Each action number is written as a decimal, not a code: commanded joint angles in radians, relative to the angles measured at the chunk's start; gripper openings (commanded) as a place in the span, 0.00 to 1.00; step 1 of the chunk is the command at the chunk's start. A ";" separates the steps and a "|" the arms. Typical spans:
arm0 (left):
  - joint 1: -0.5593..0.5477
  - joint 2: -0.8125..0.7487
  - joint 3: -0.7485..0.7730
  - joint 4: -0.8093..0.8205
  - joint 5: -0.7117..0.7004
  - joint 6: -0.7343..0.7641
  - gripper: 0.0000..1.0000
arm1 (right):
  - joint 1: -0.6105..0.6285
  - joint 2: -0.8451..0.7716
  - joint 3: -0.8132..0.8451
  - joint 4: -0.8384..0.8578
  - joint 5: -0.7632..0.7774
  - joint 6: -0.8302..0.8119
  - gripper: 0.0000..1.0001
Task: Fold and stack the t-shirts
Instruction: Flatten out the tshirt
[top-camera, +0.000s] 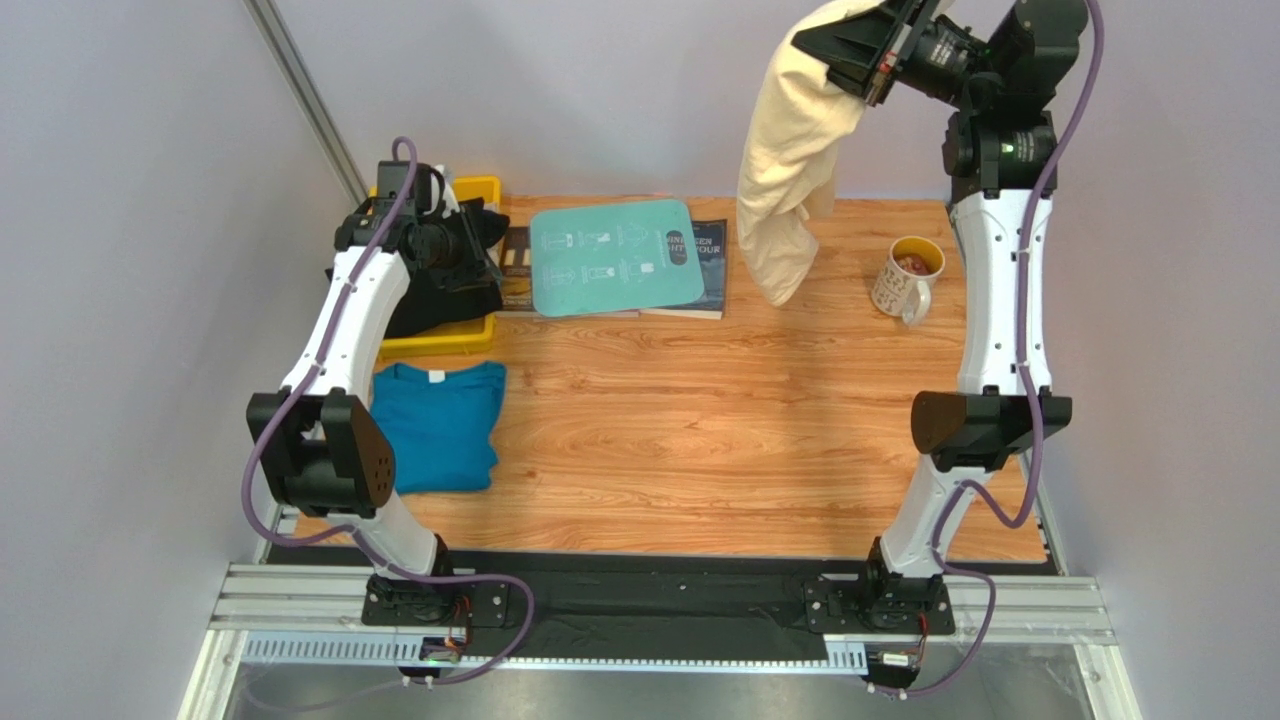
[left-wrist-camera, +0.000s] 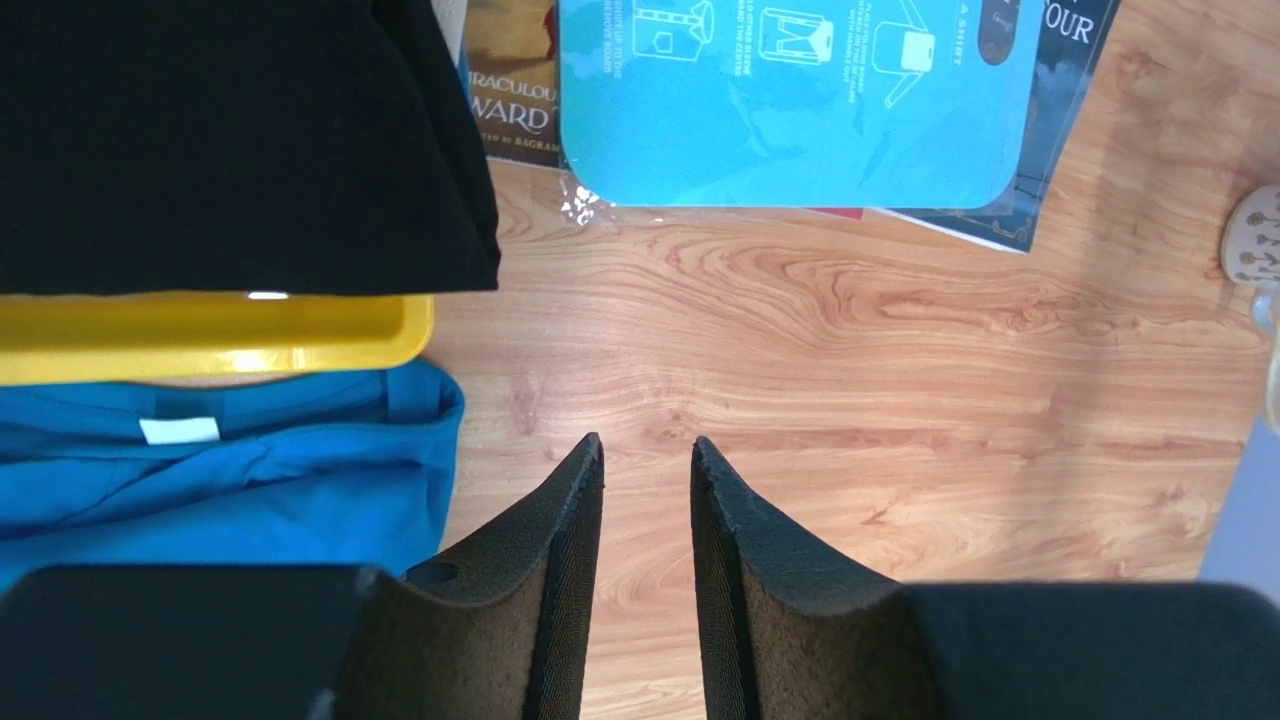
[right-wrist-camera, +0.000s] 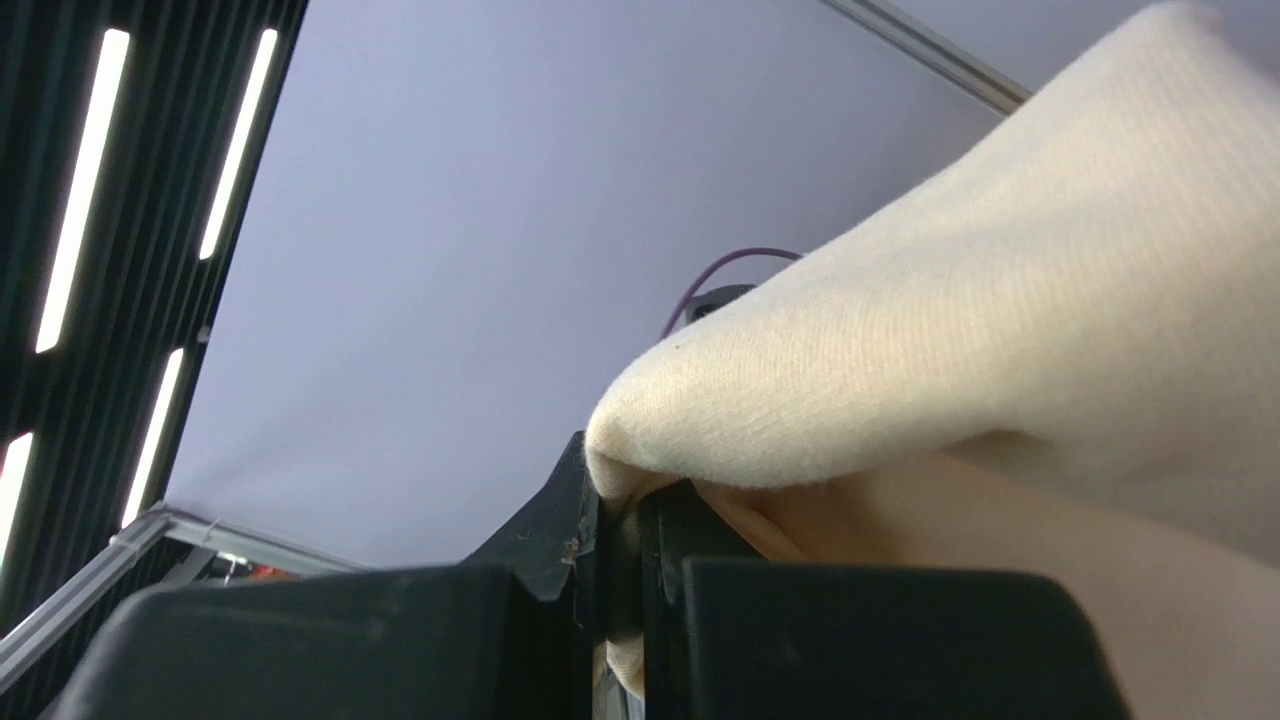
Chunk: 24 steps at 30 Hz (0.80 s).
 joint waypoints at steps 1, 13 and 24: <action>-0.003 -0.116 -0.057 0.030 -0.027 0.029 0.35 | 0.108 0.069 0.035 -0.001 -0.002 0.052 0.00; -0.002 -0.277 -0.189 -0.009 -0.095 0.039 0.35 | 0.550 0.472 -0.164 -0.457 0.138 -0.299 0.00; -0.002 -0.291 -0.226 -0.030 -0.128 0.059 0.35 | 0.696 0.692 -0.072 -0.449 0.093 -0.287 0.03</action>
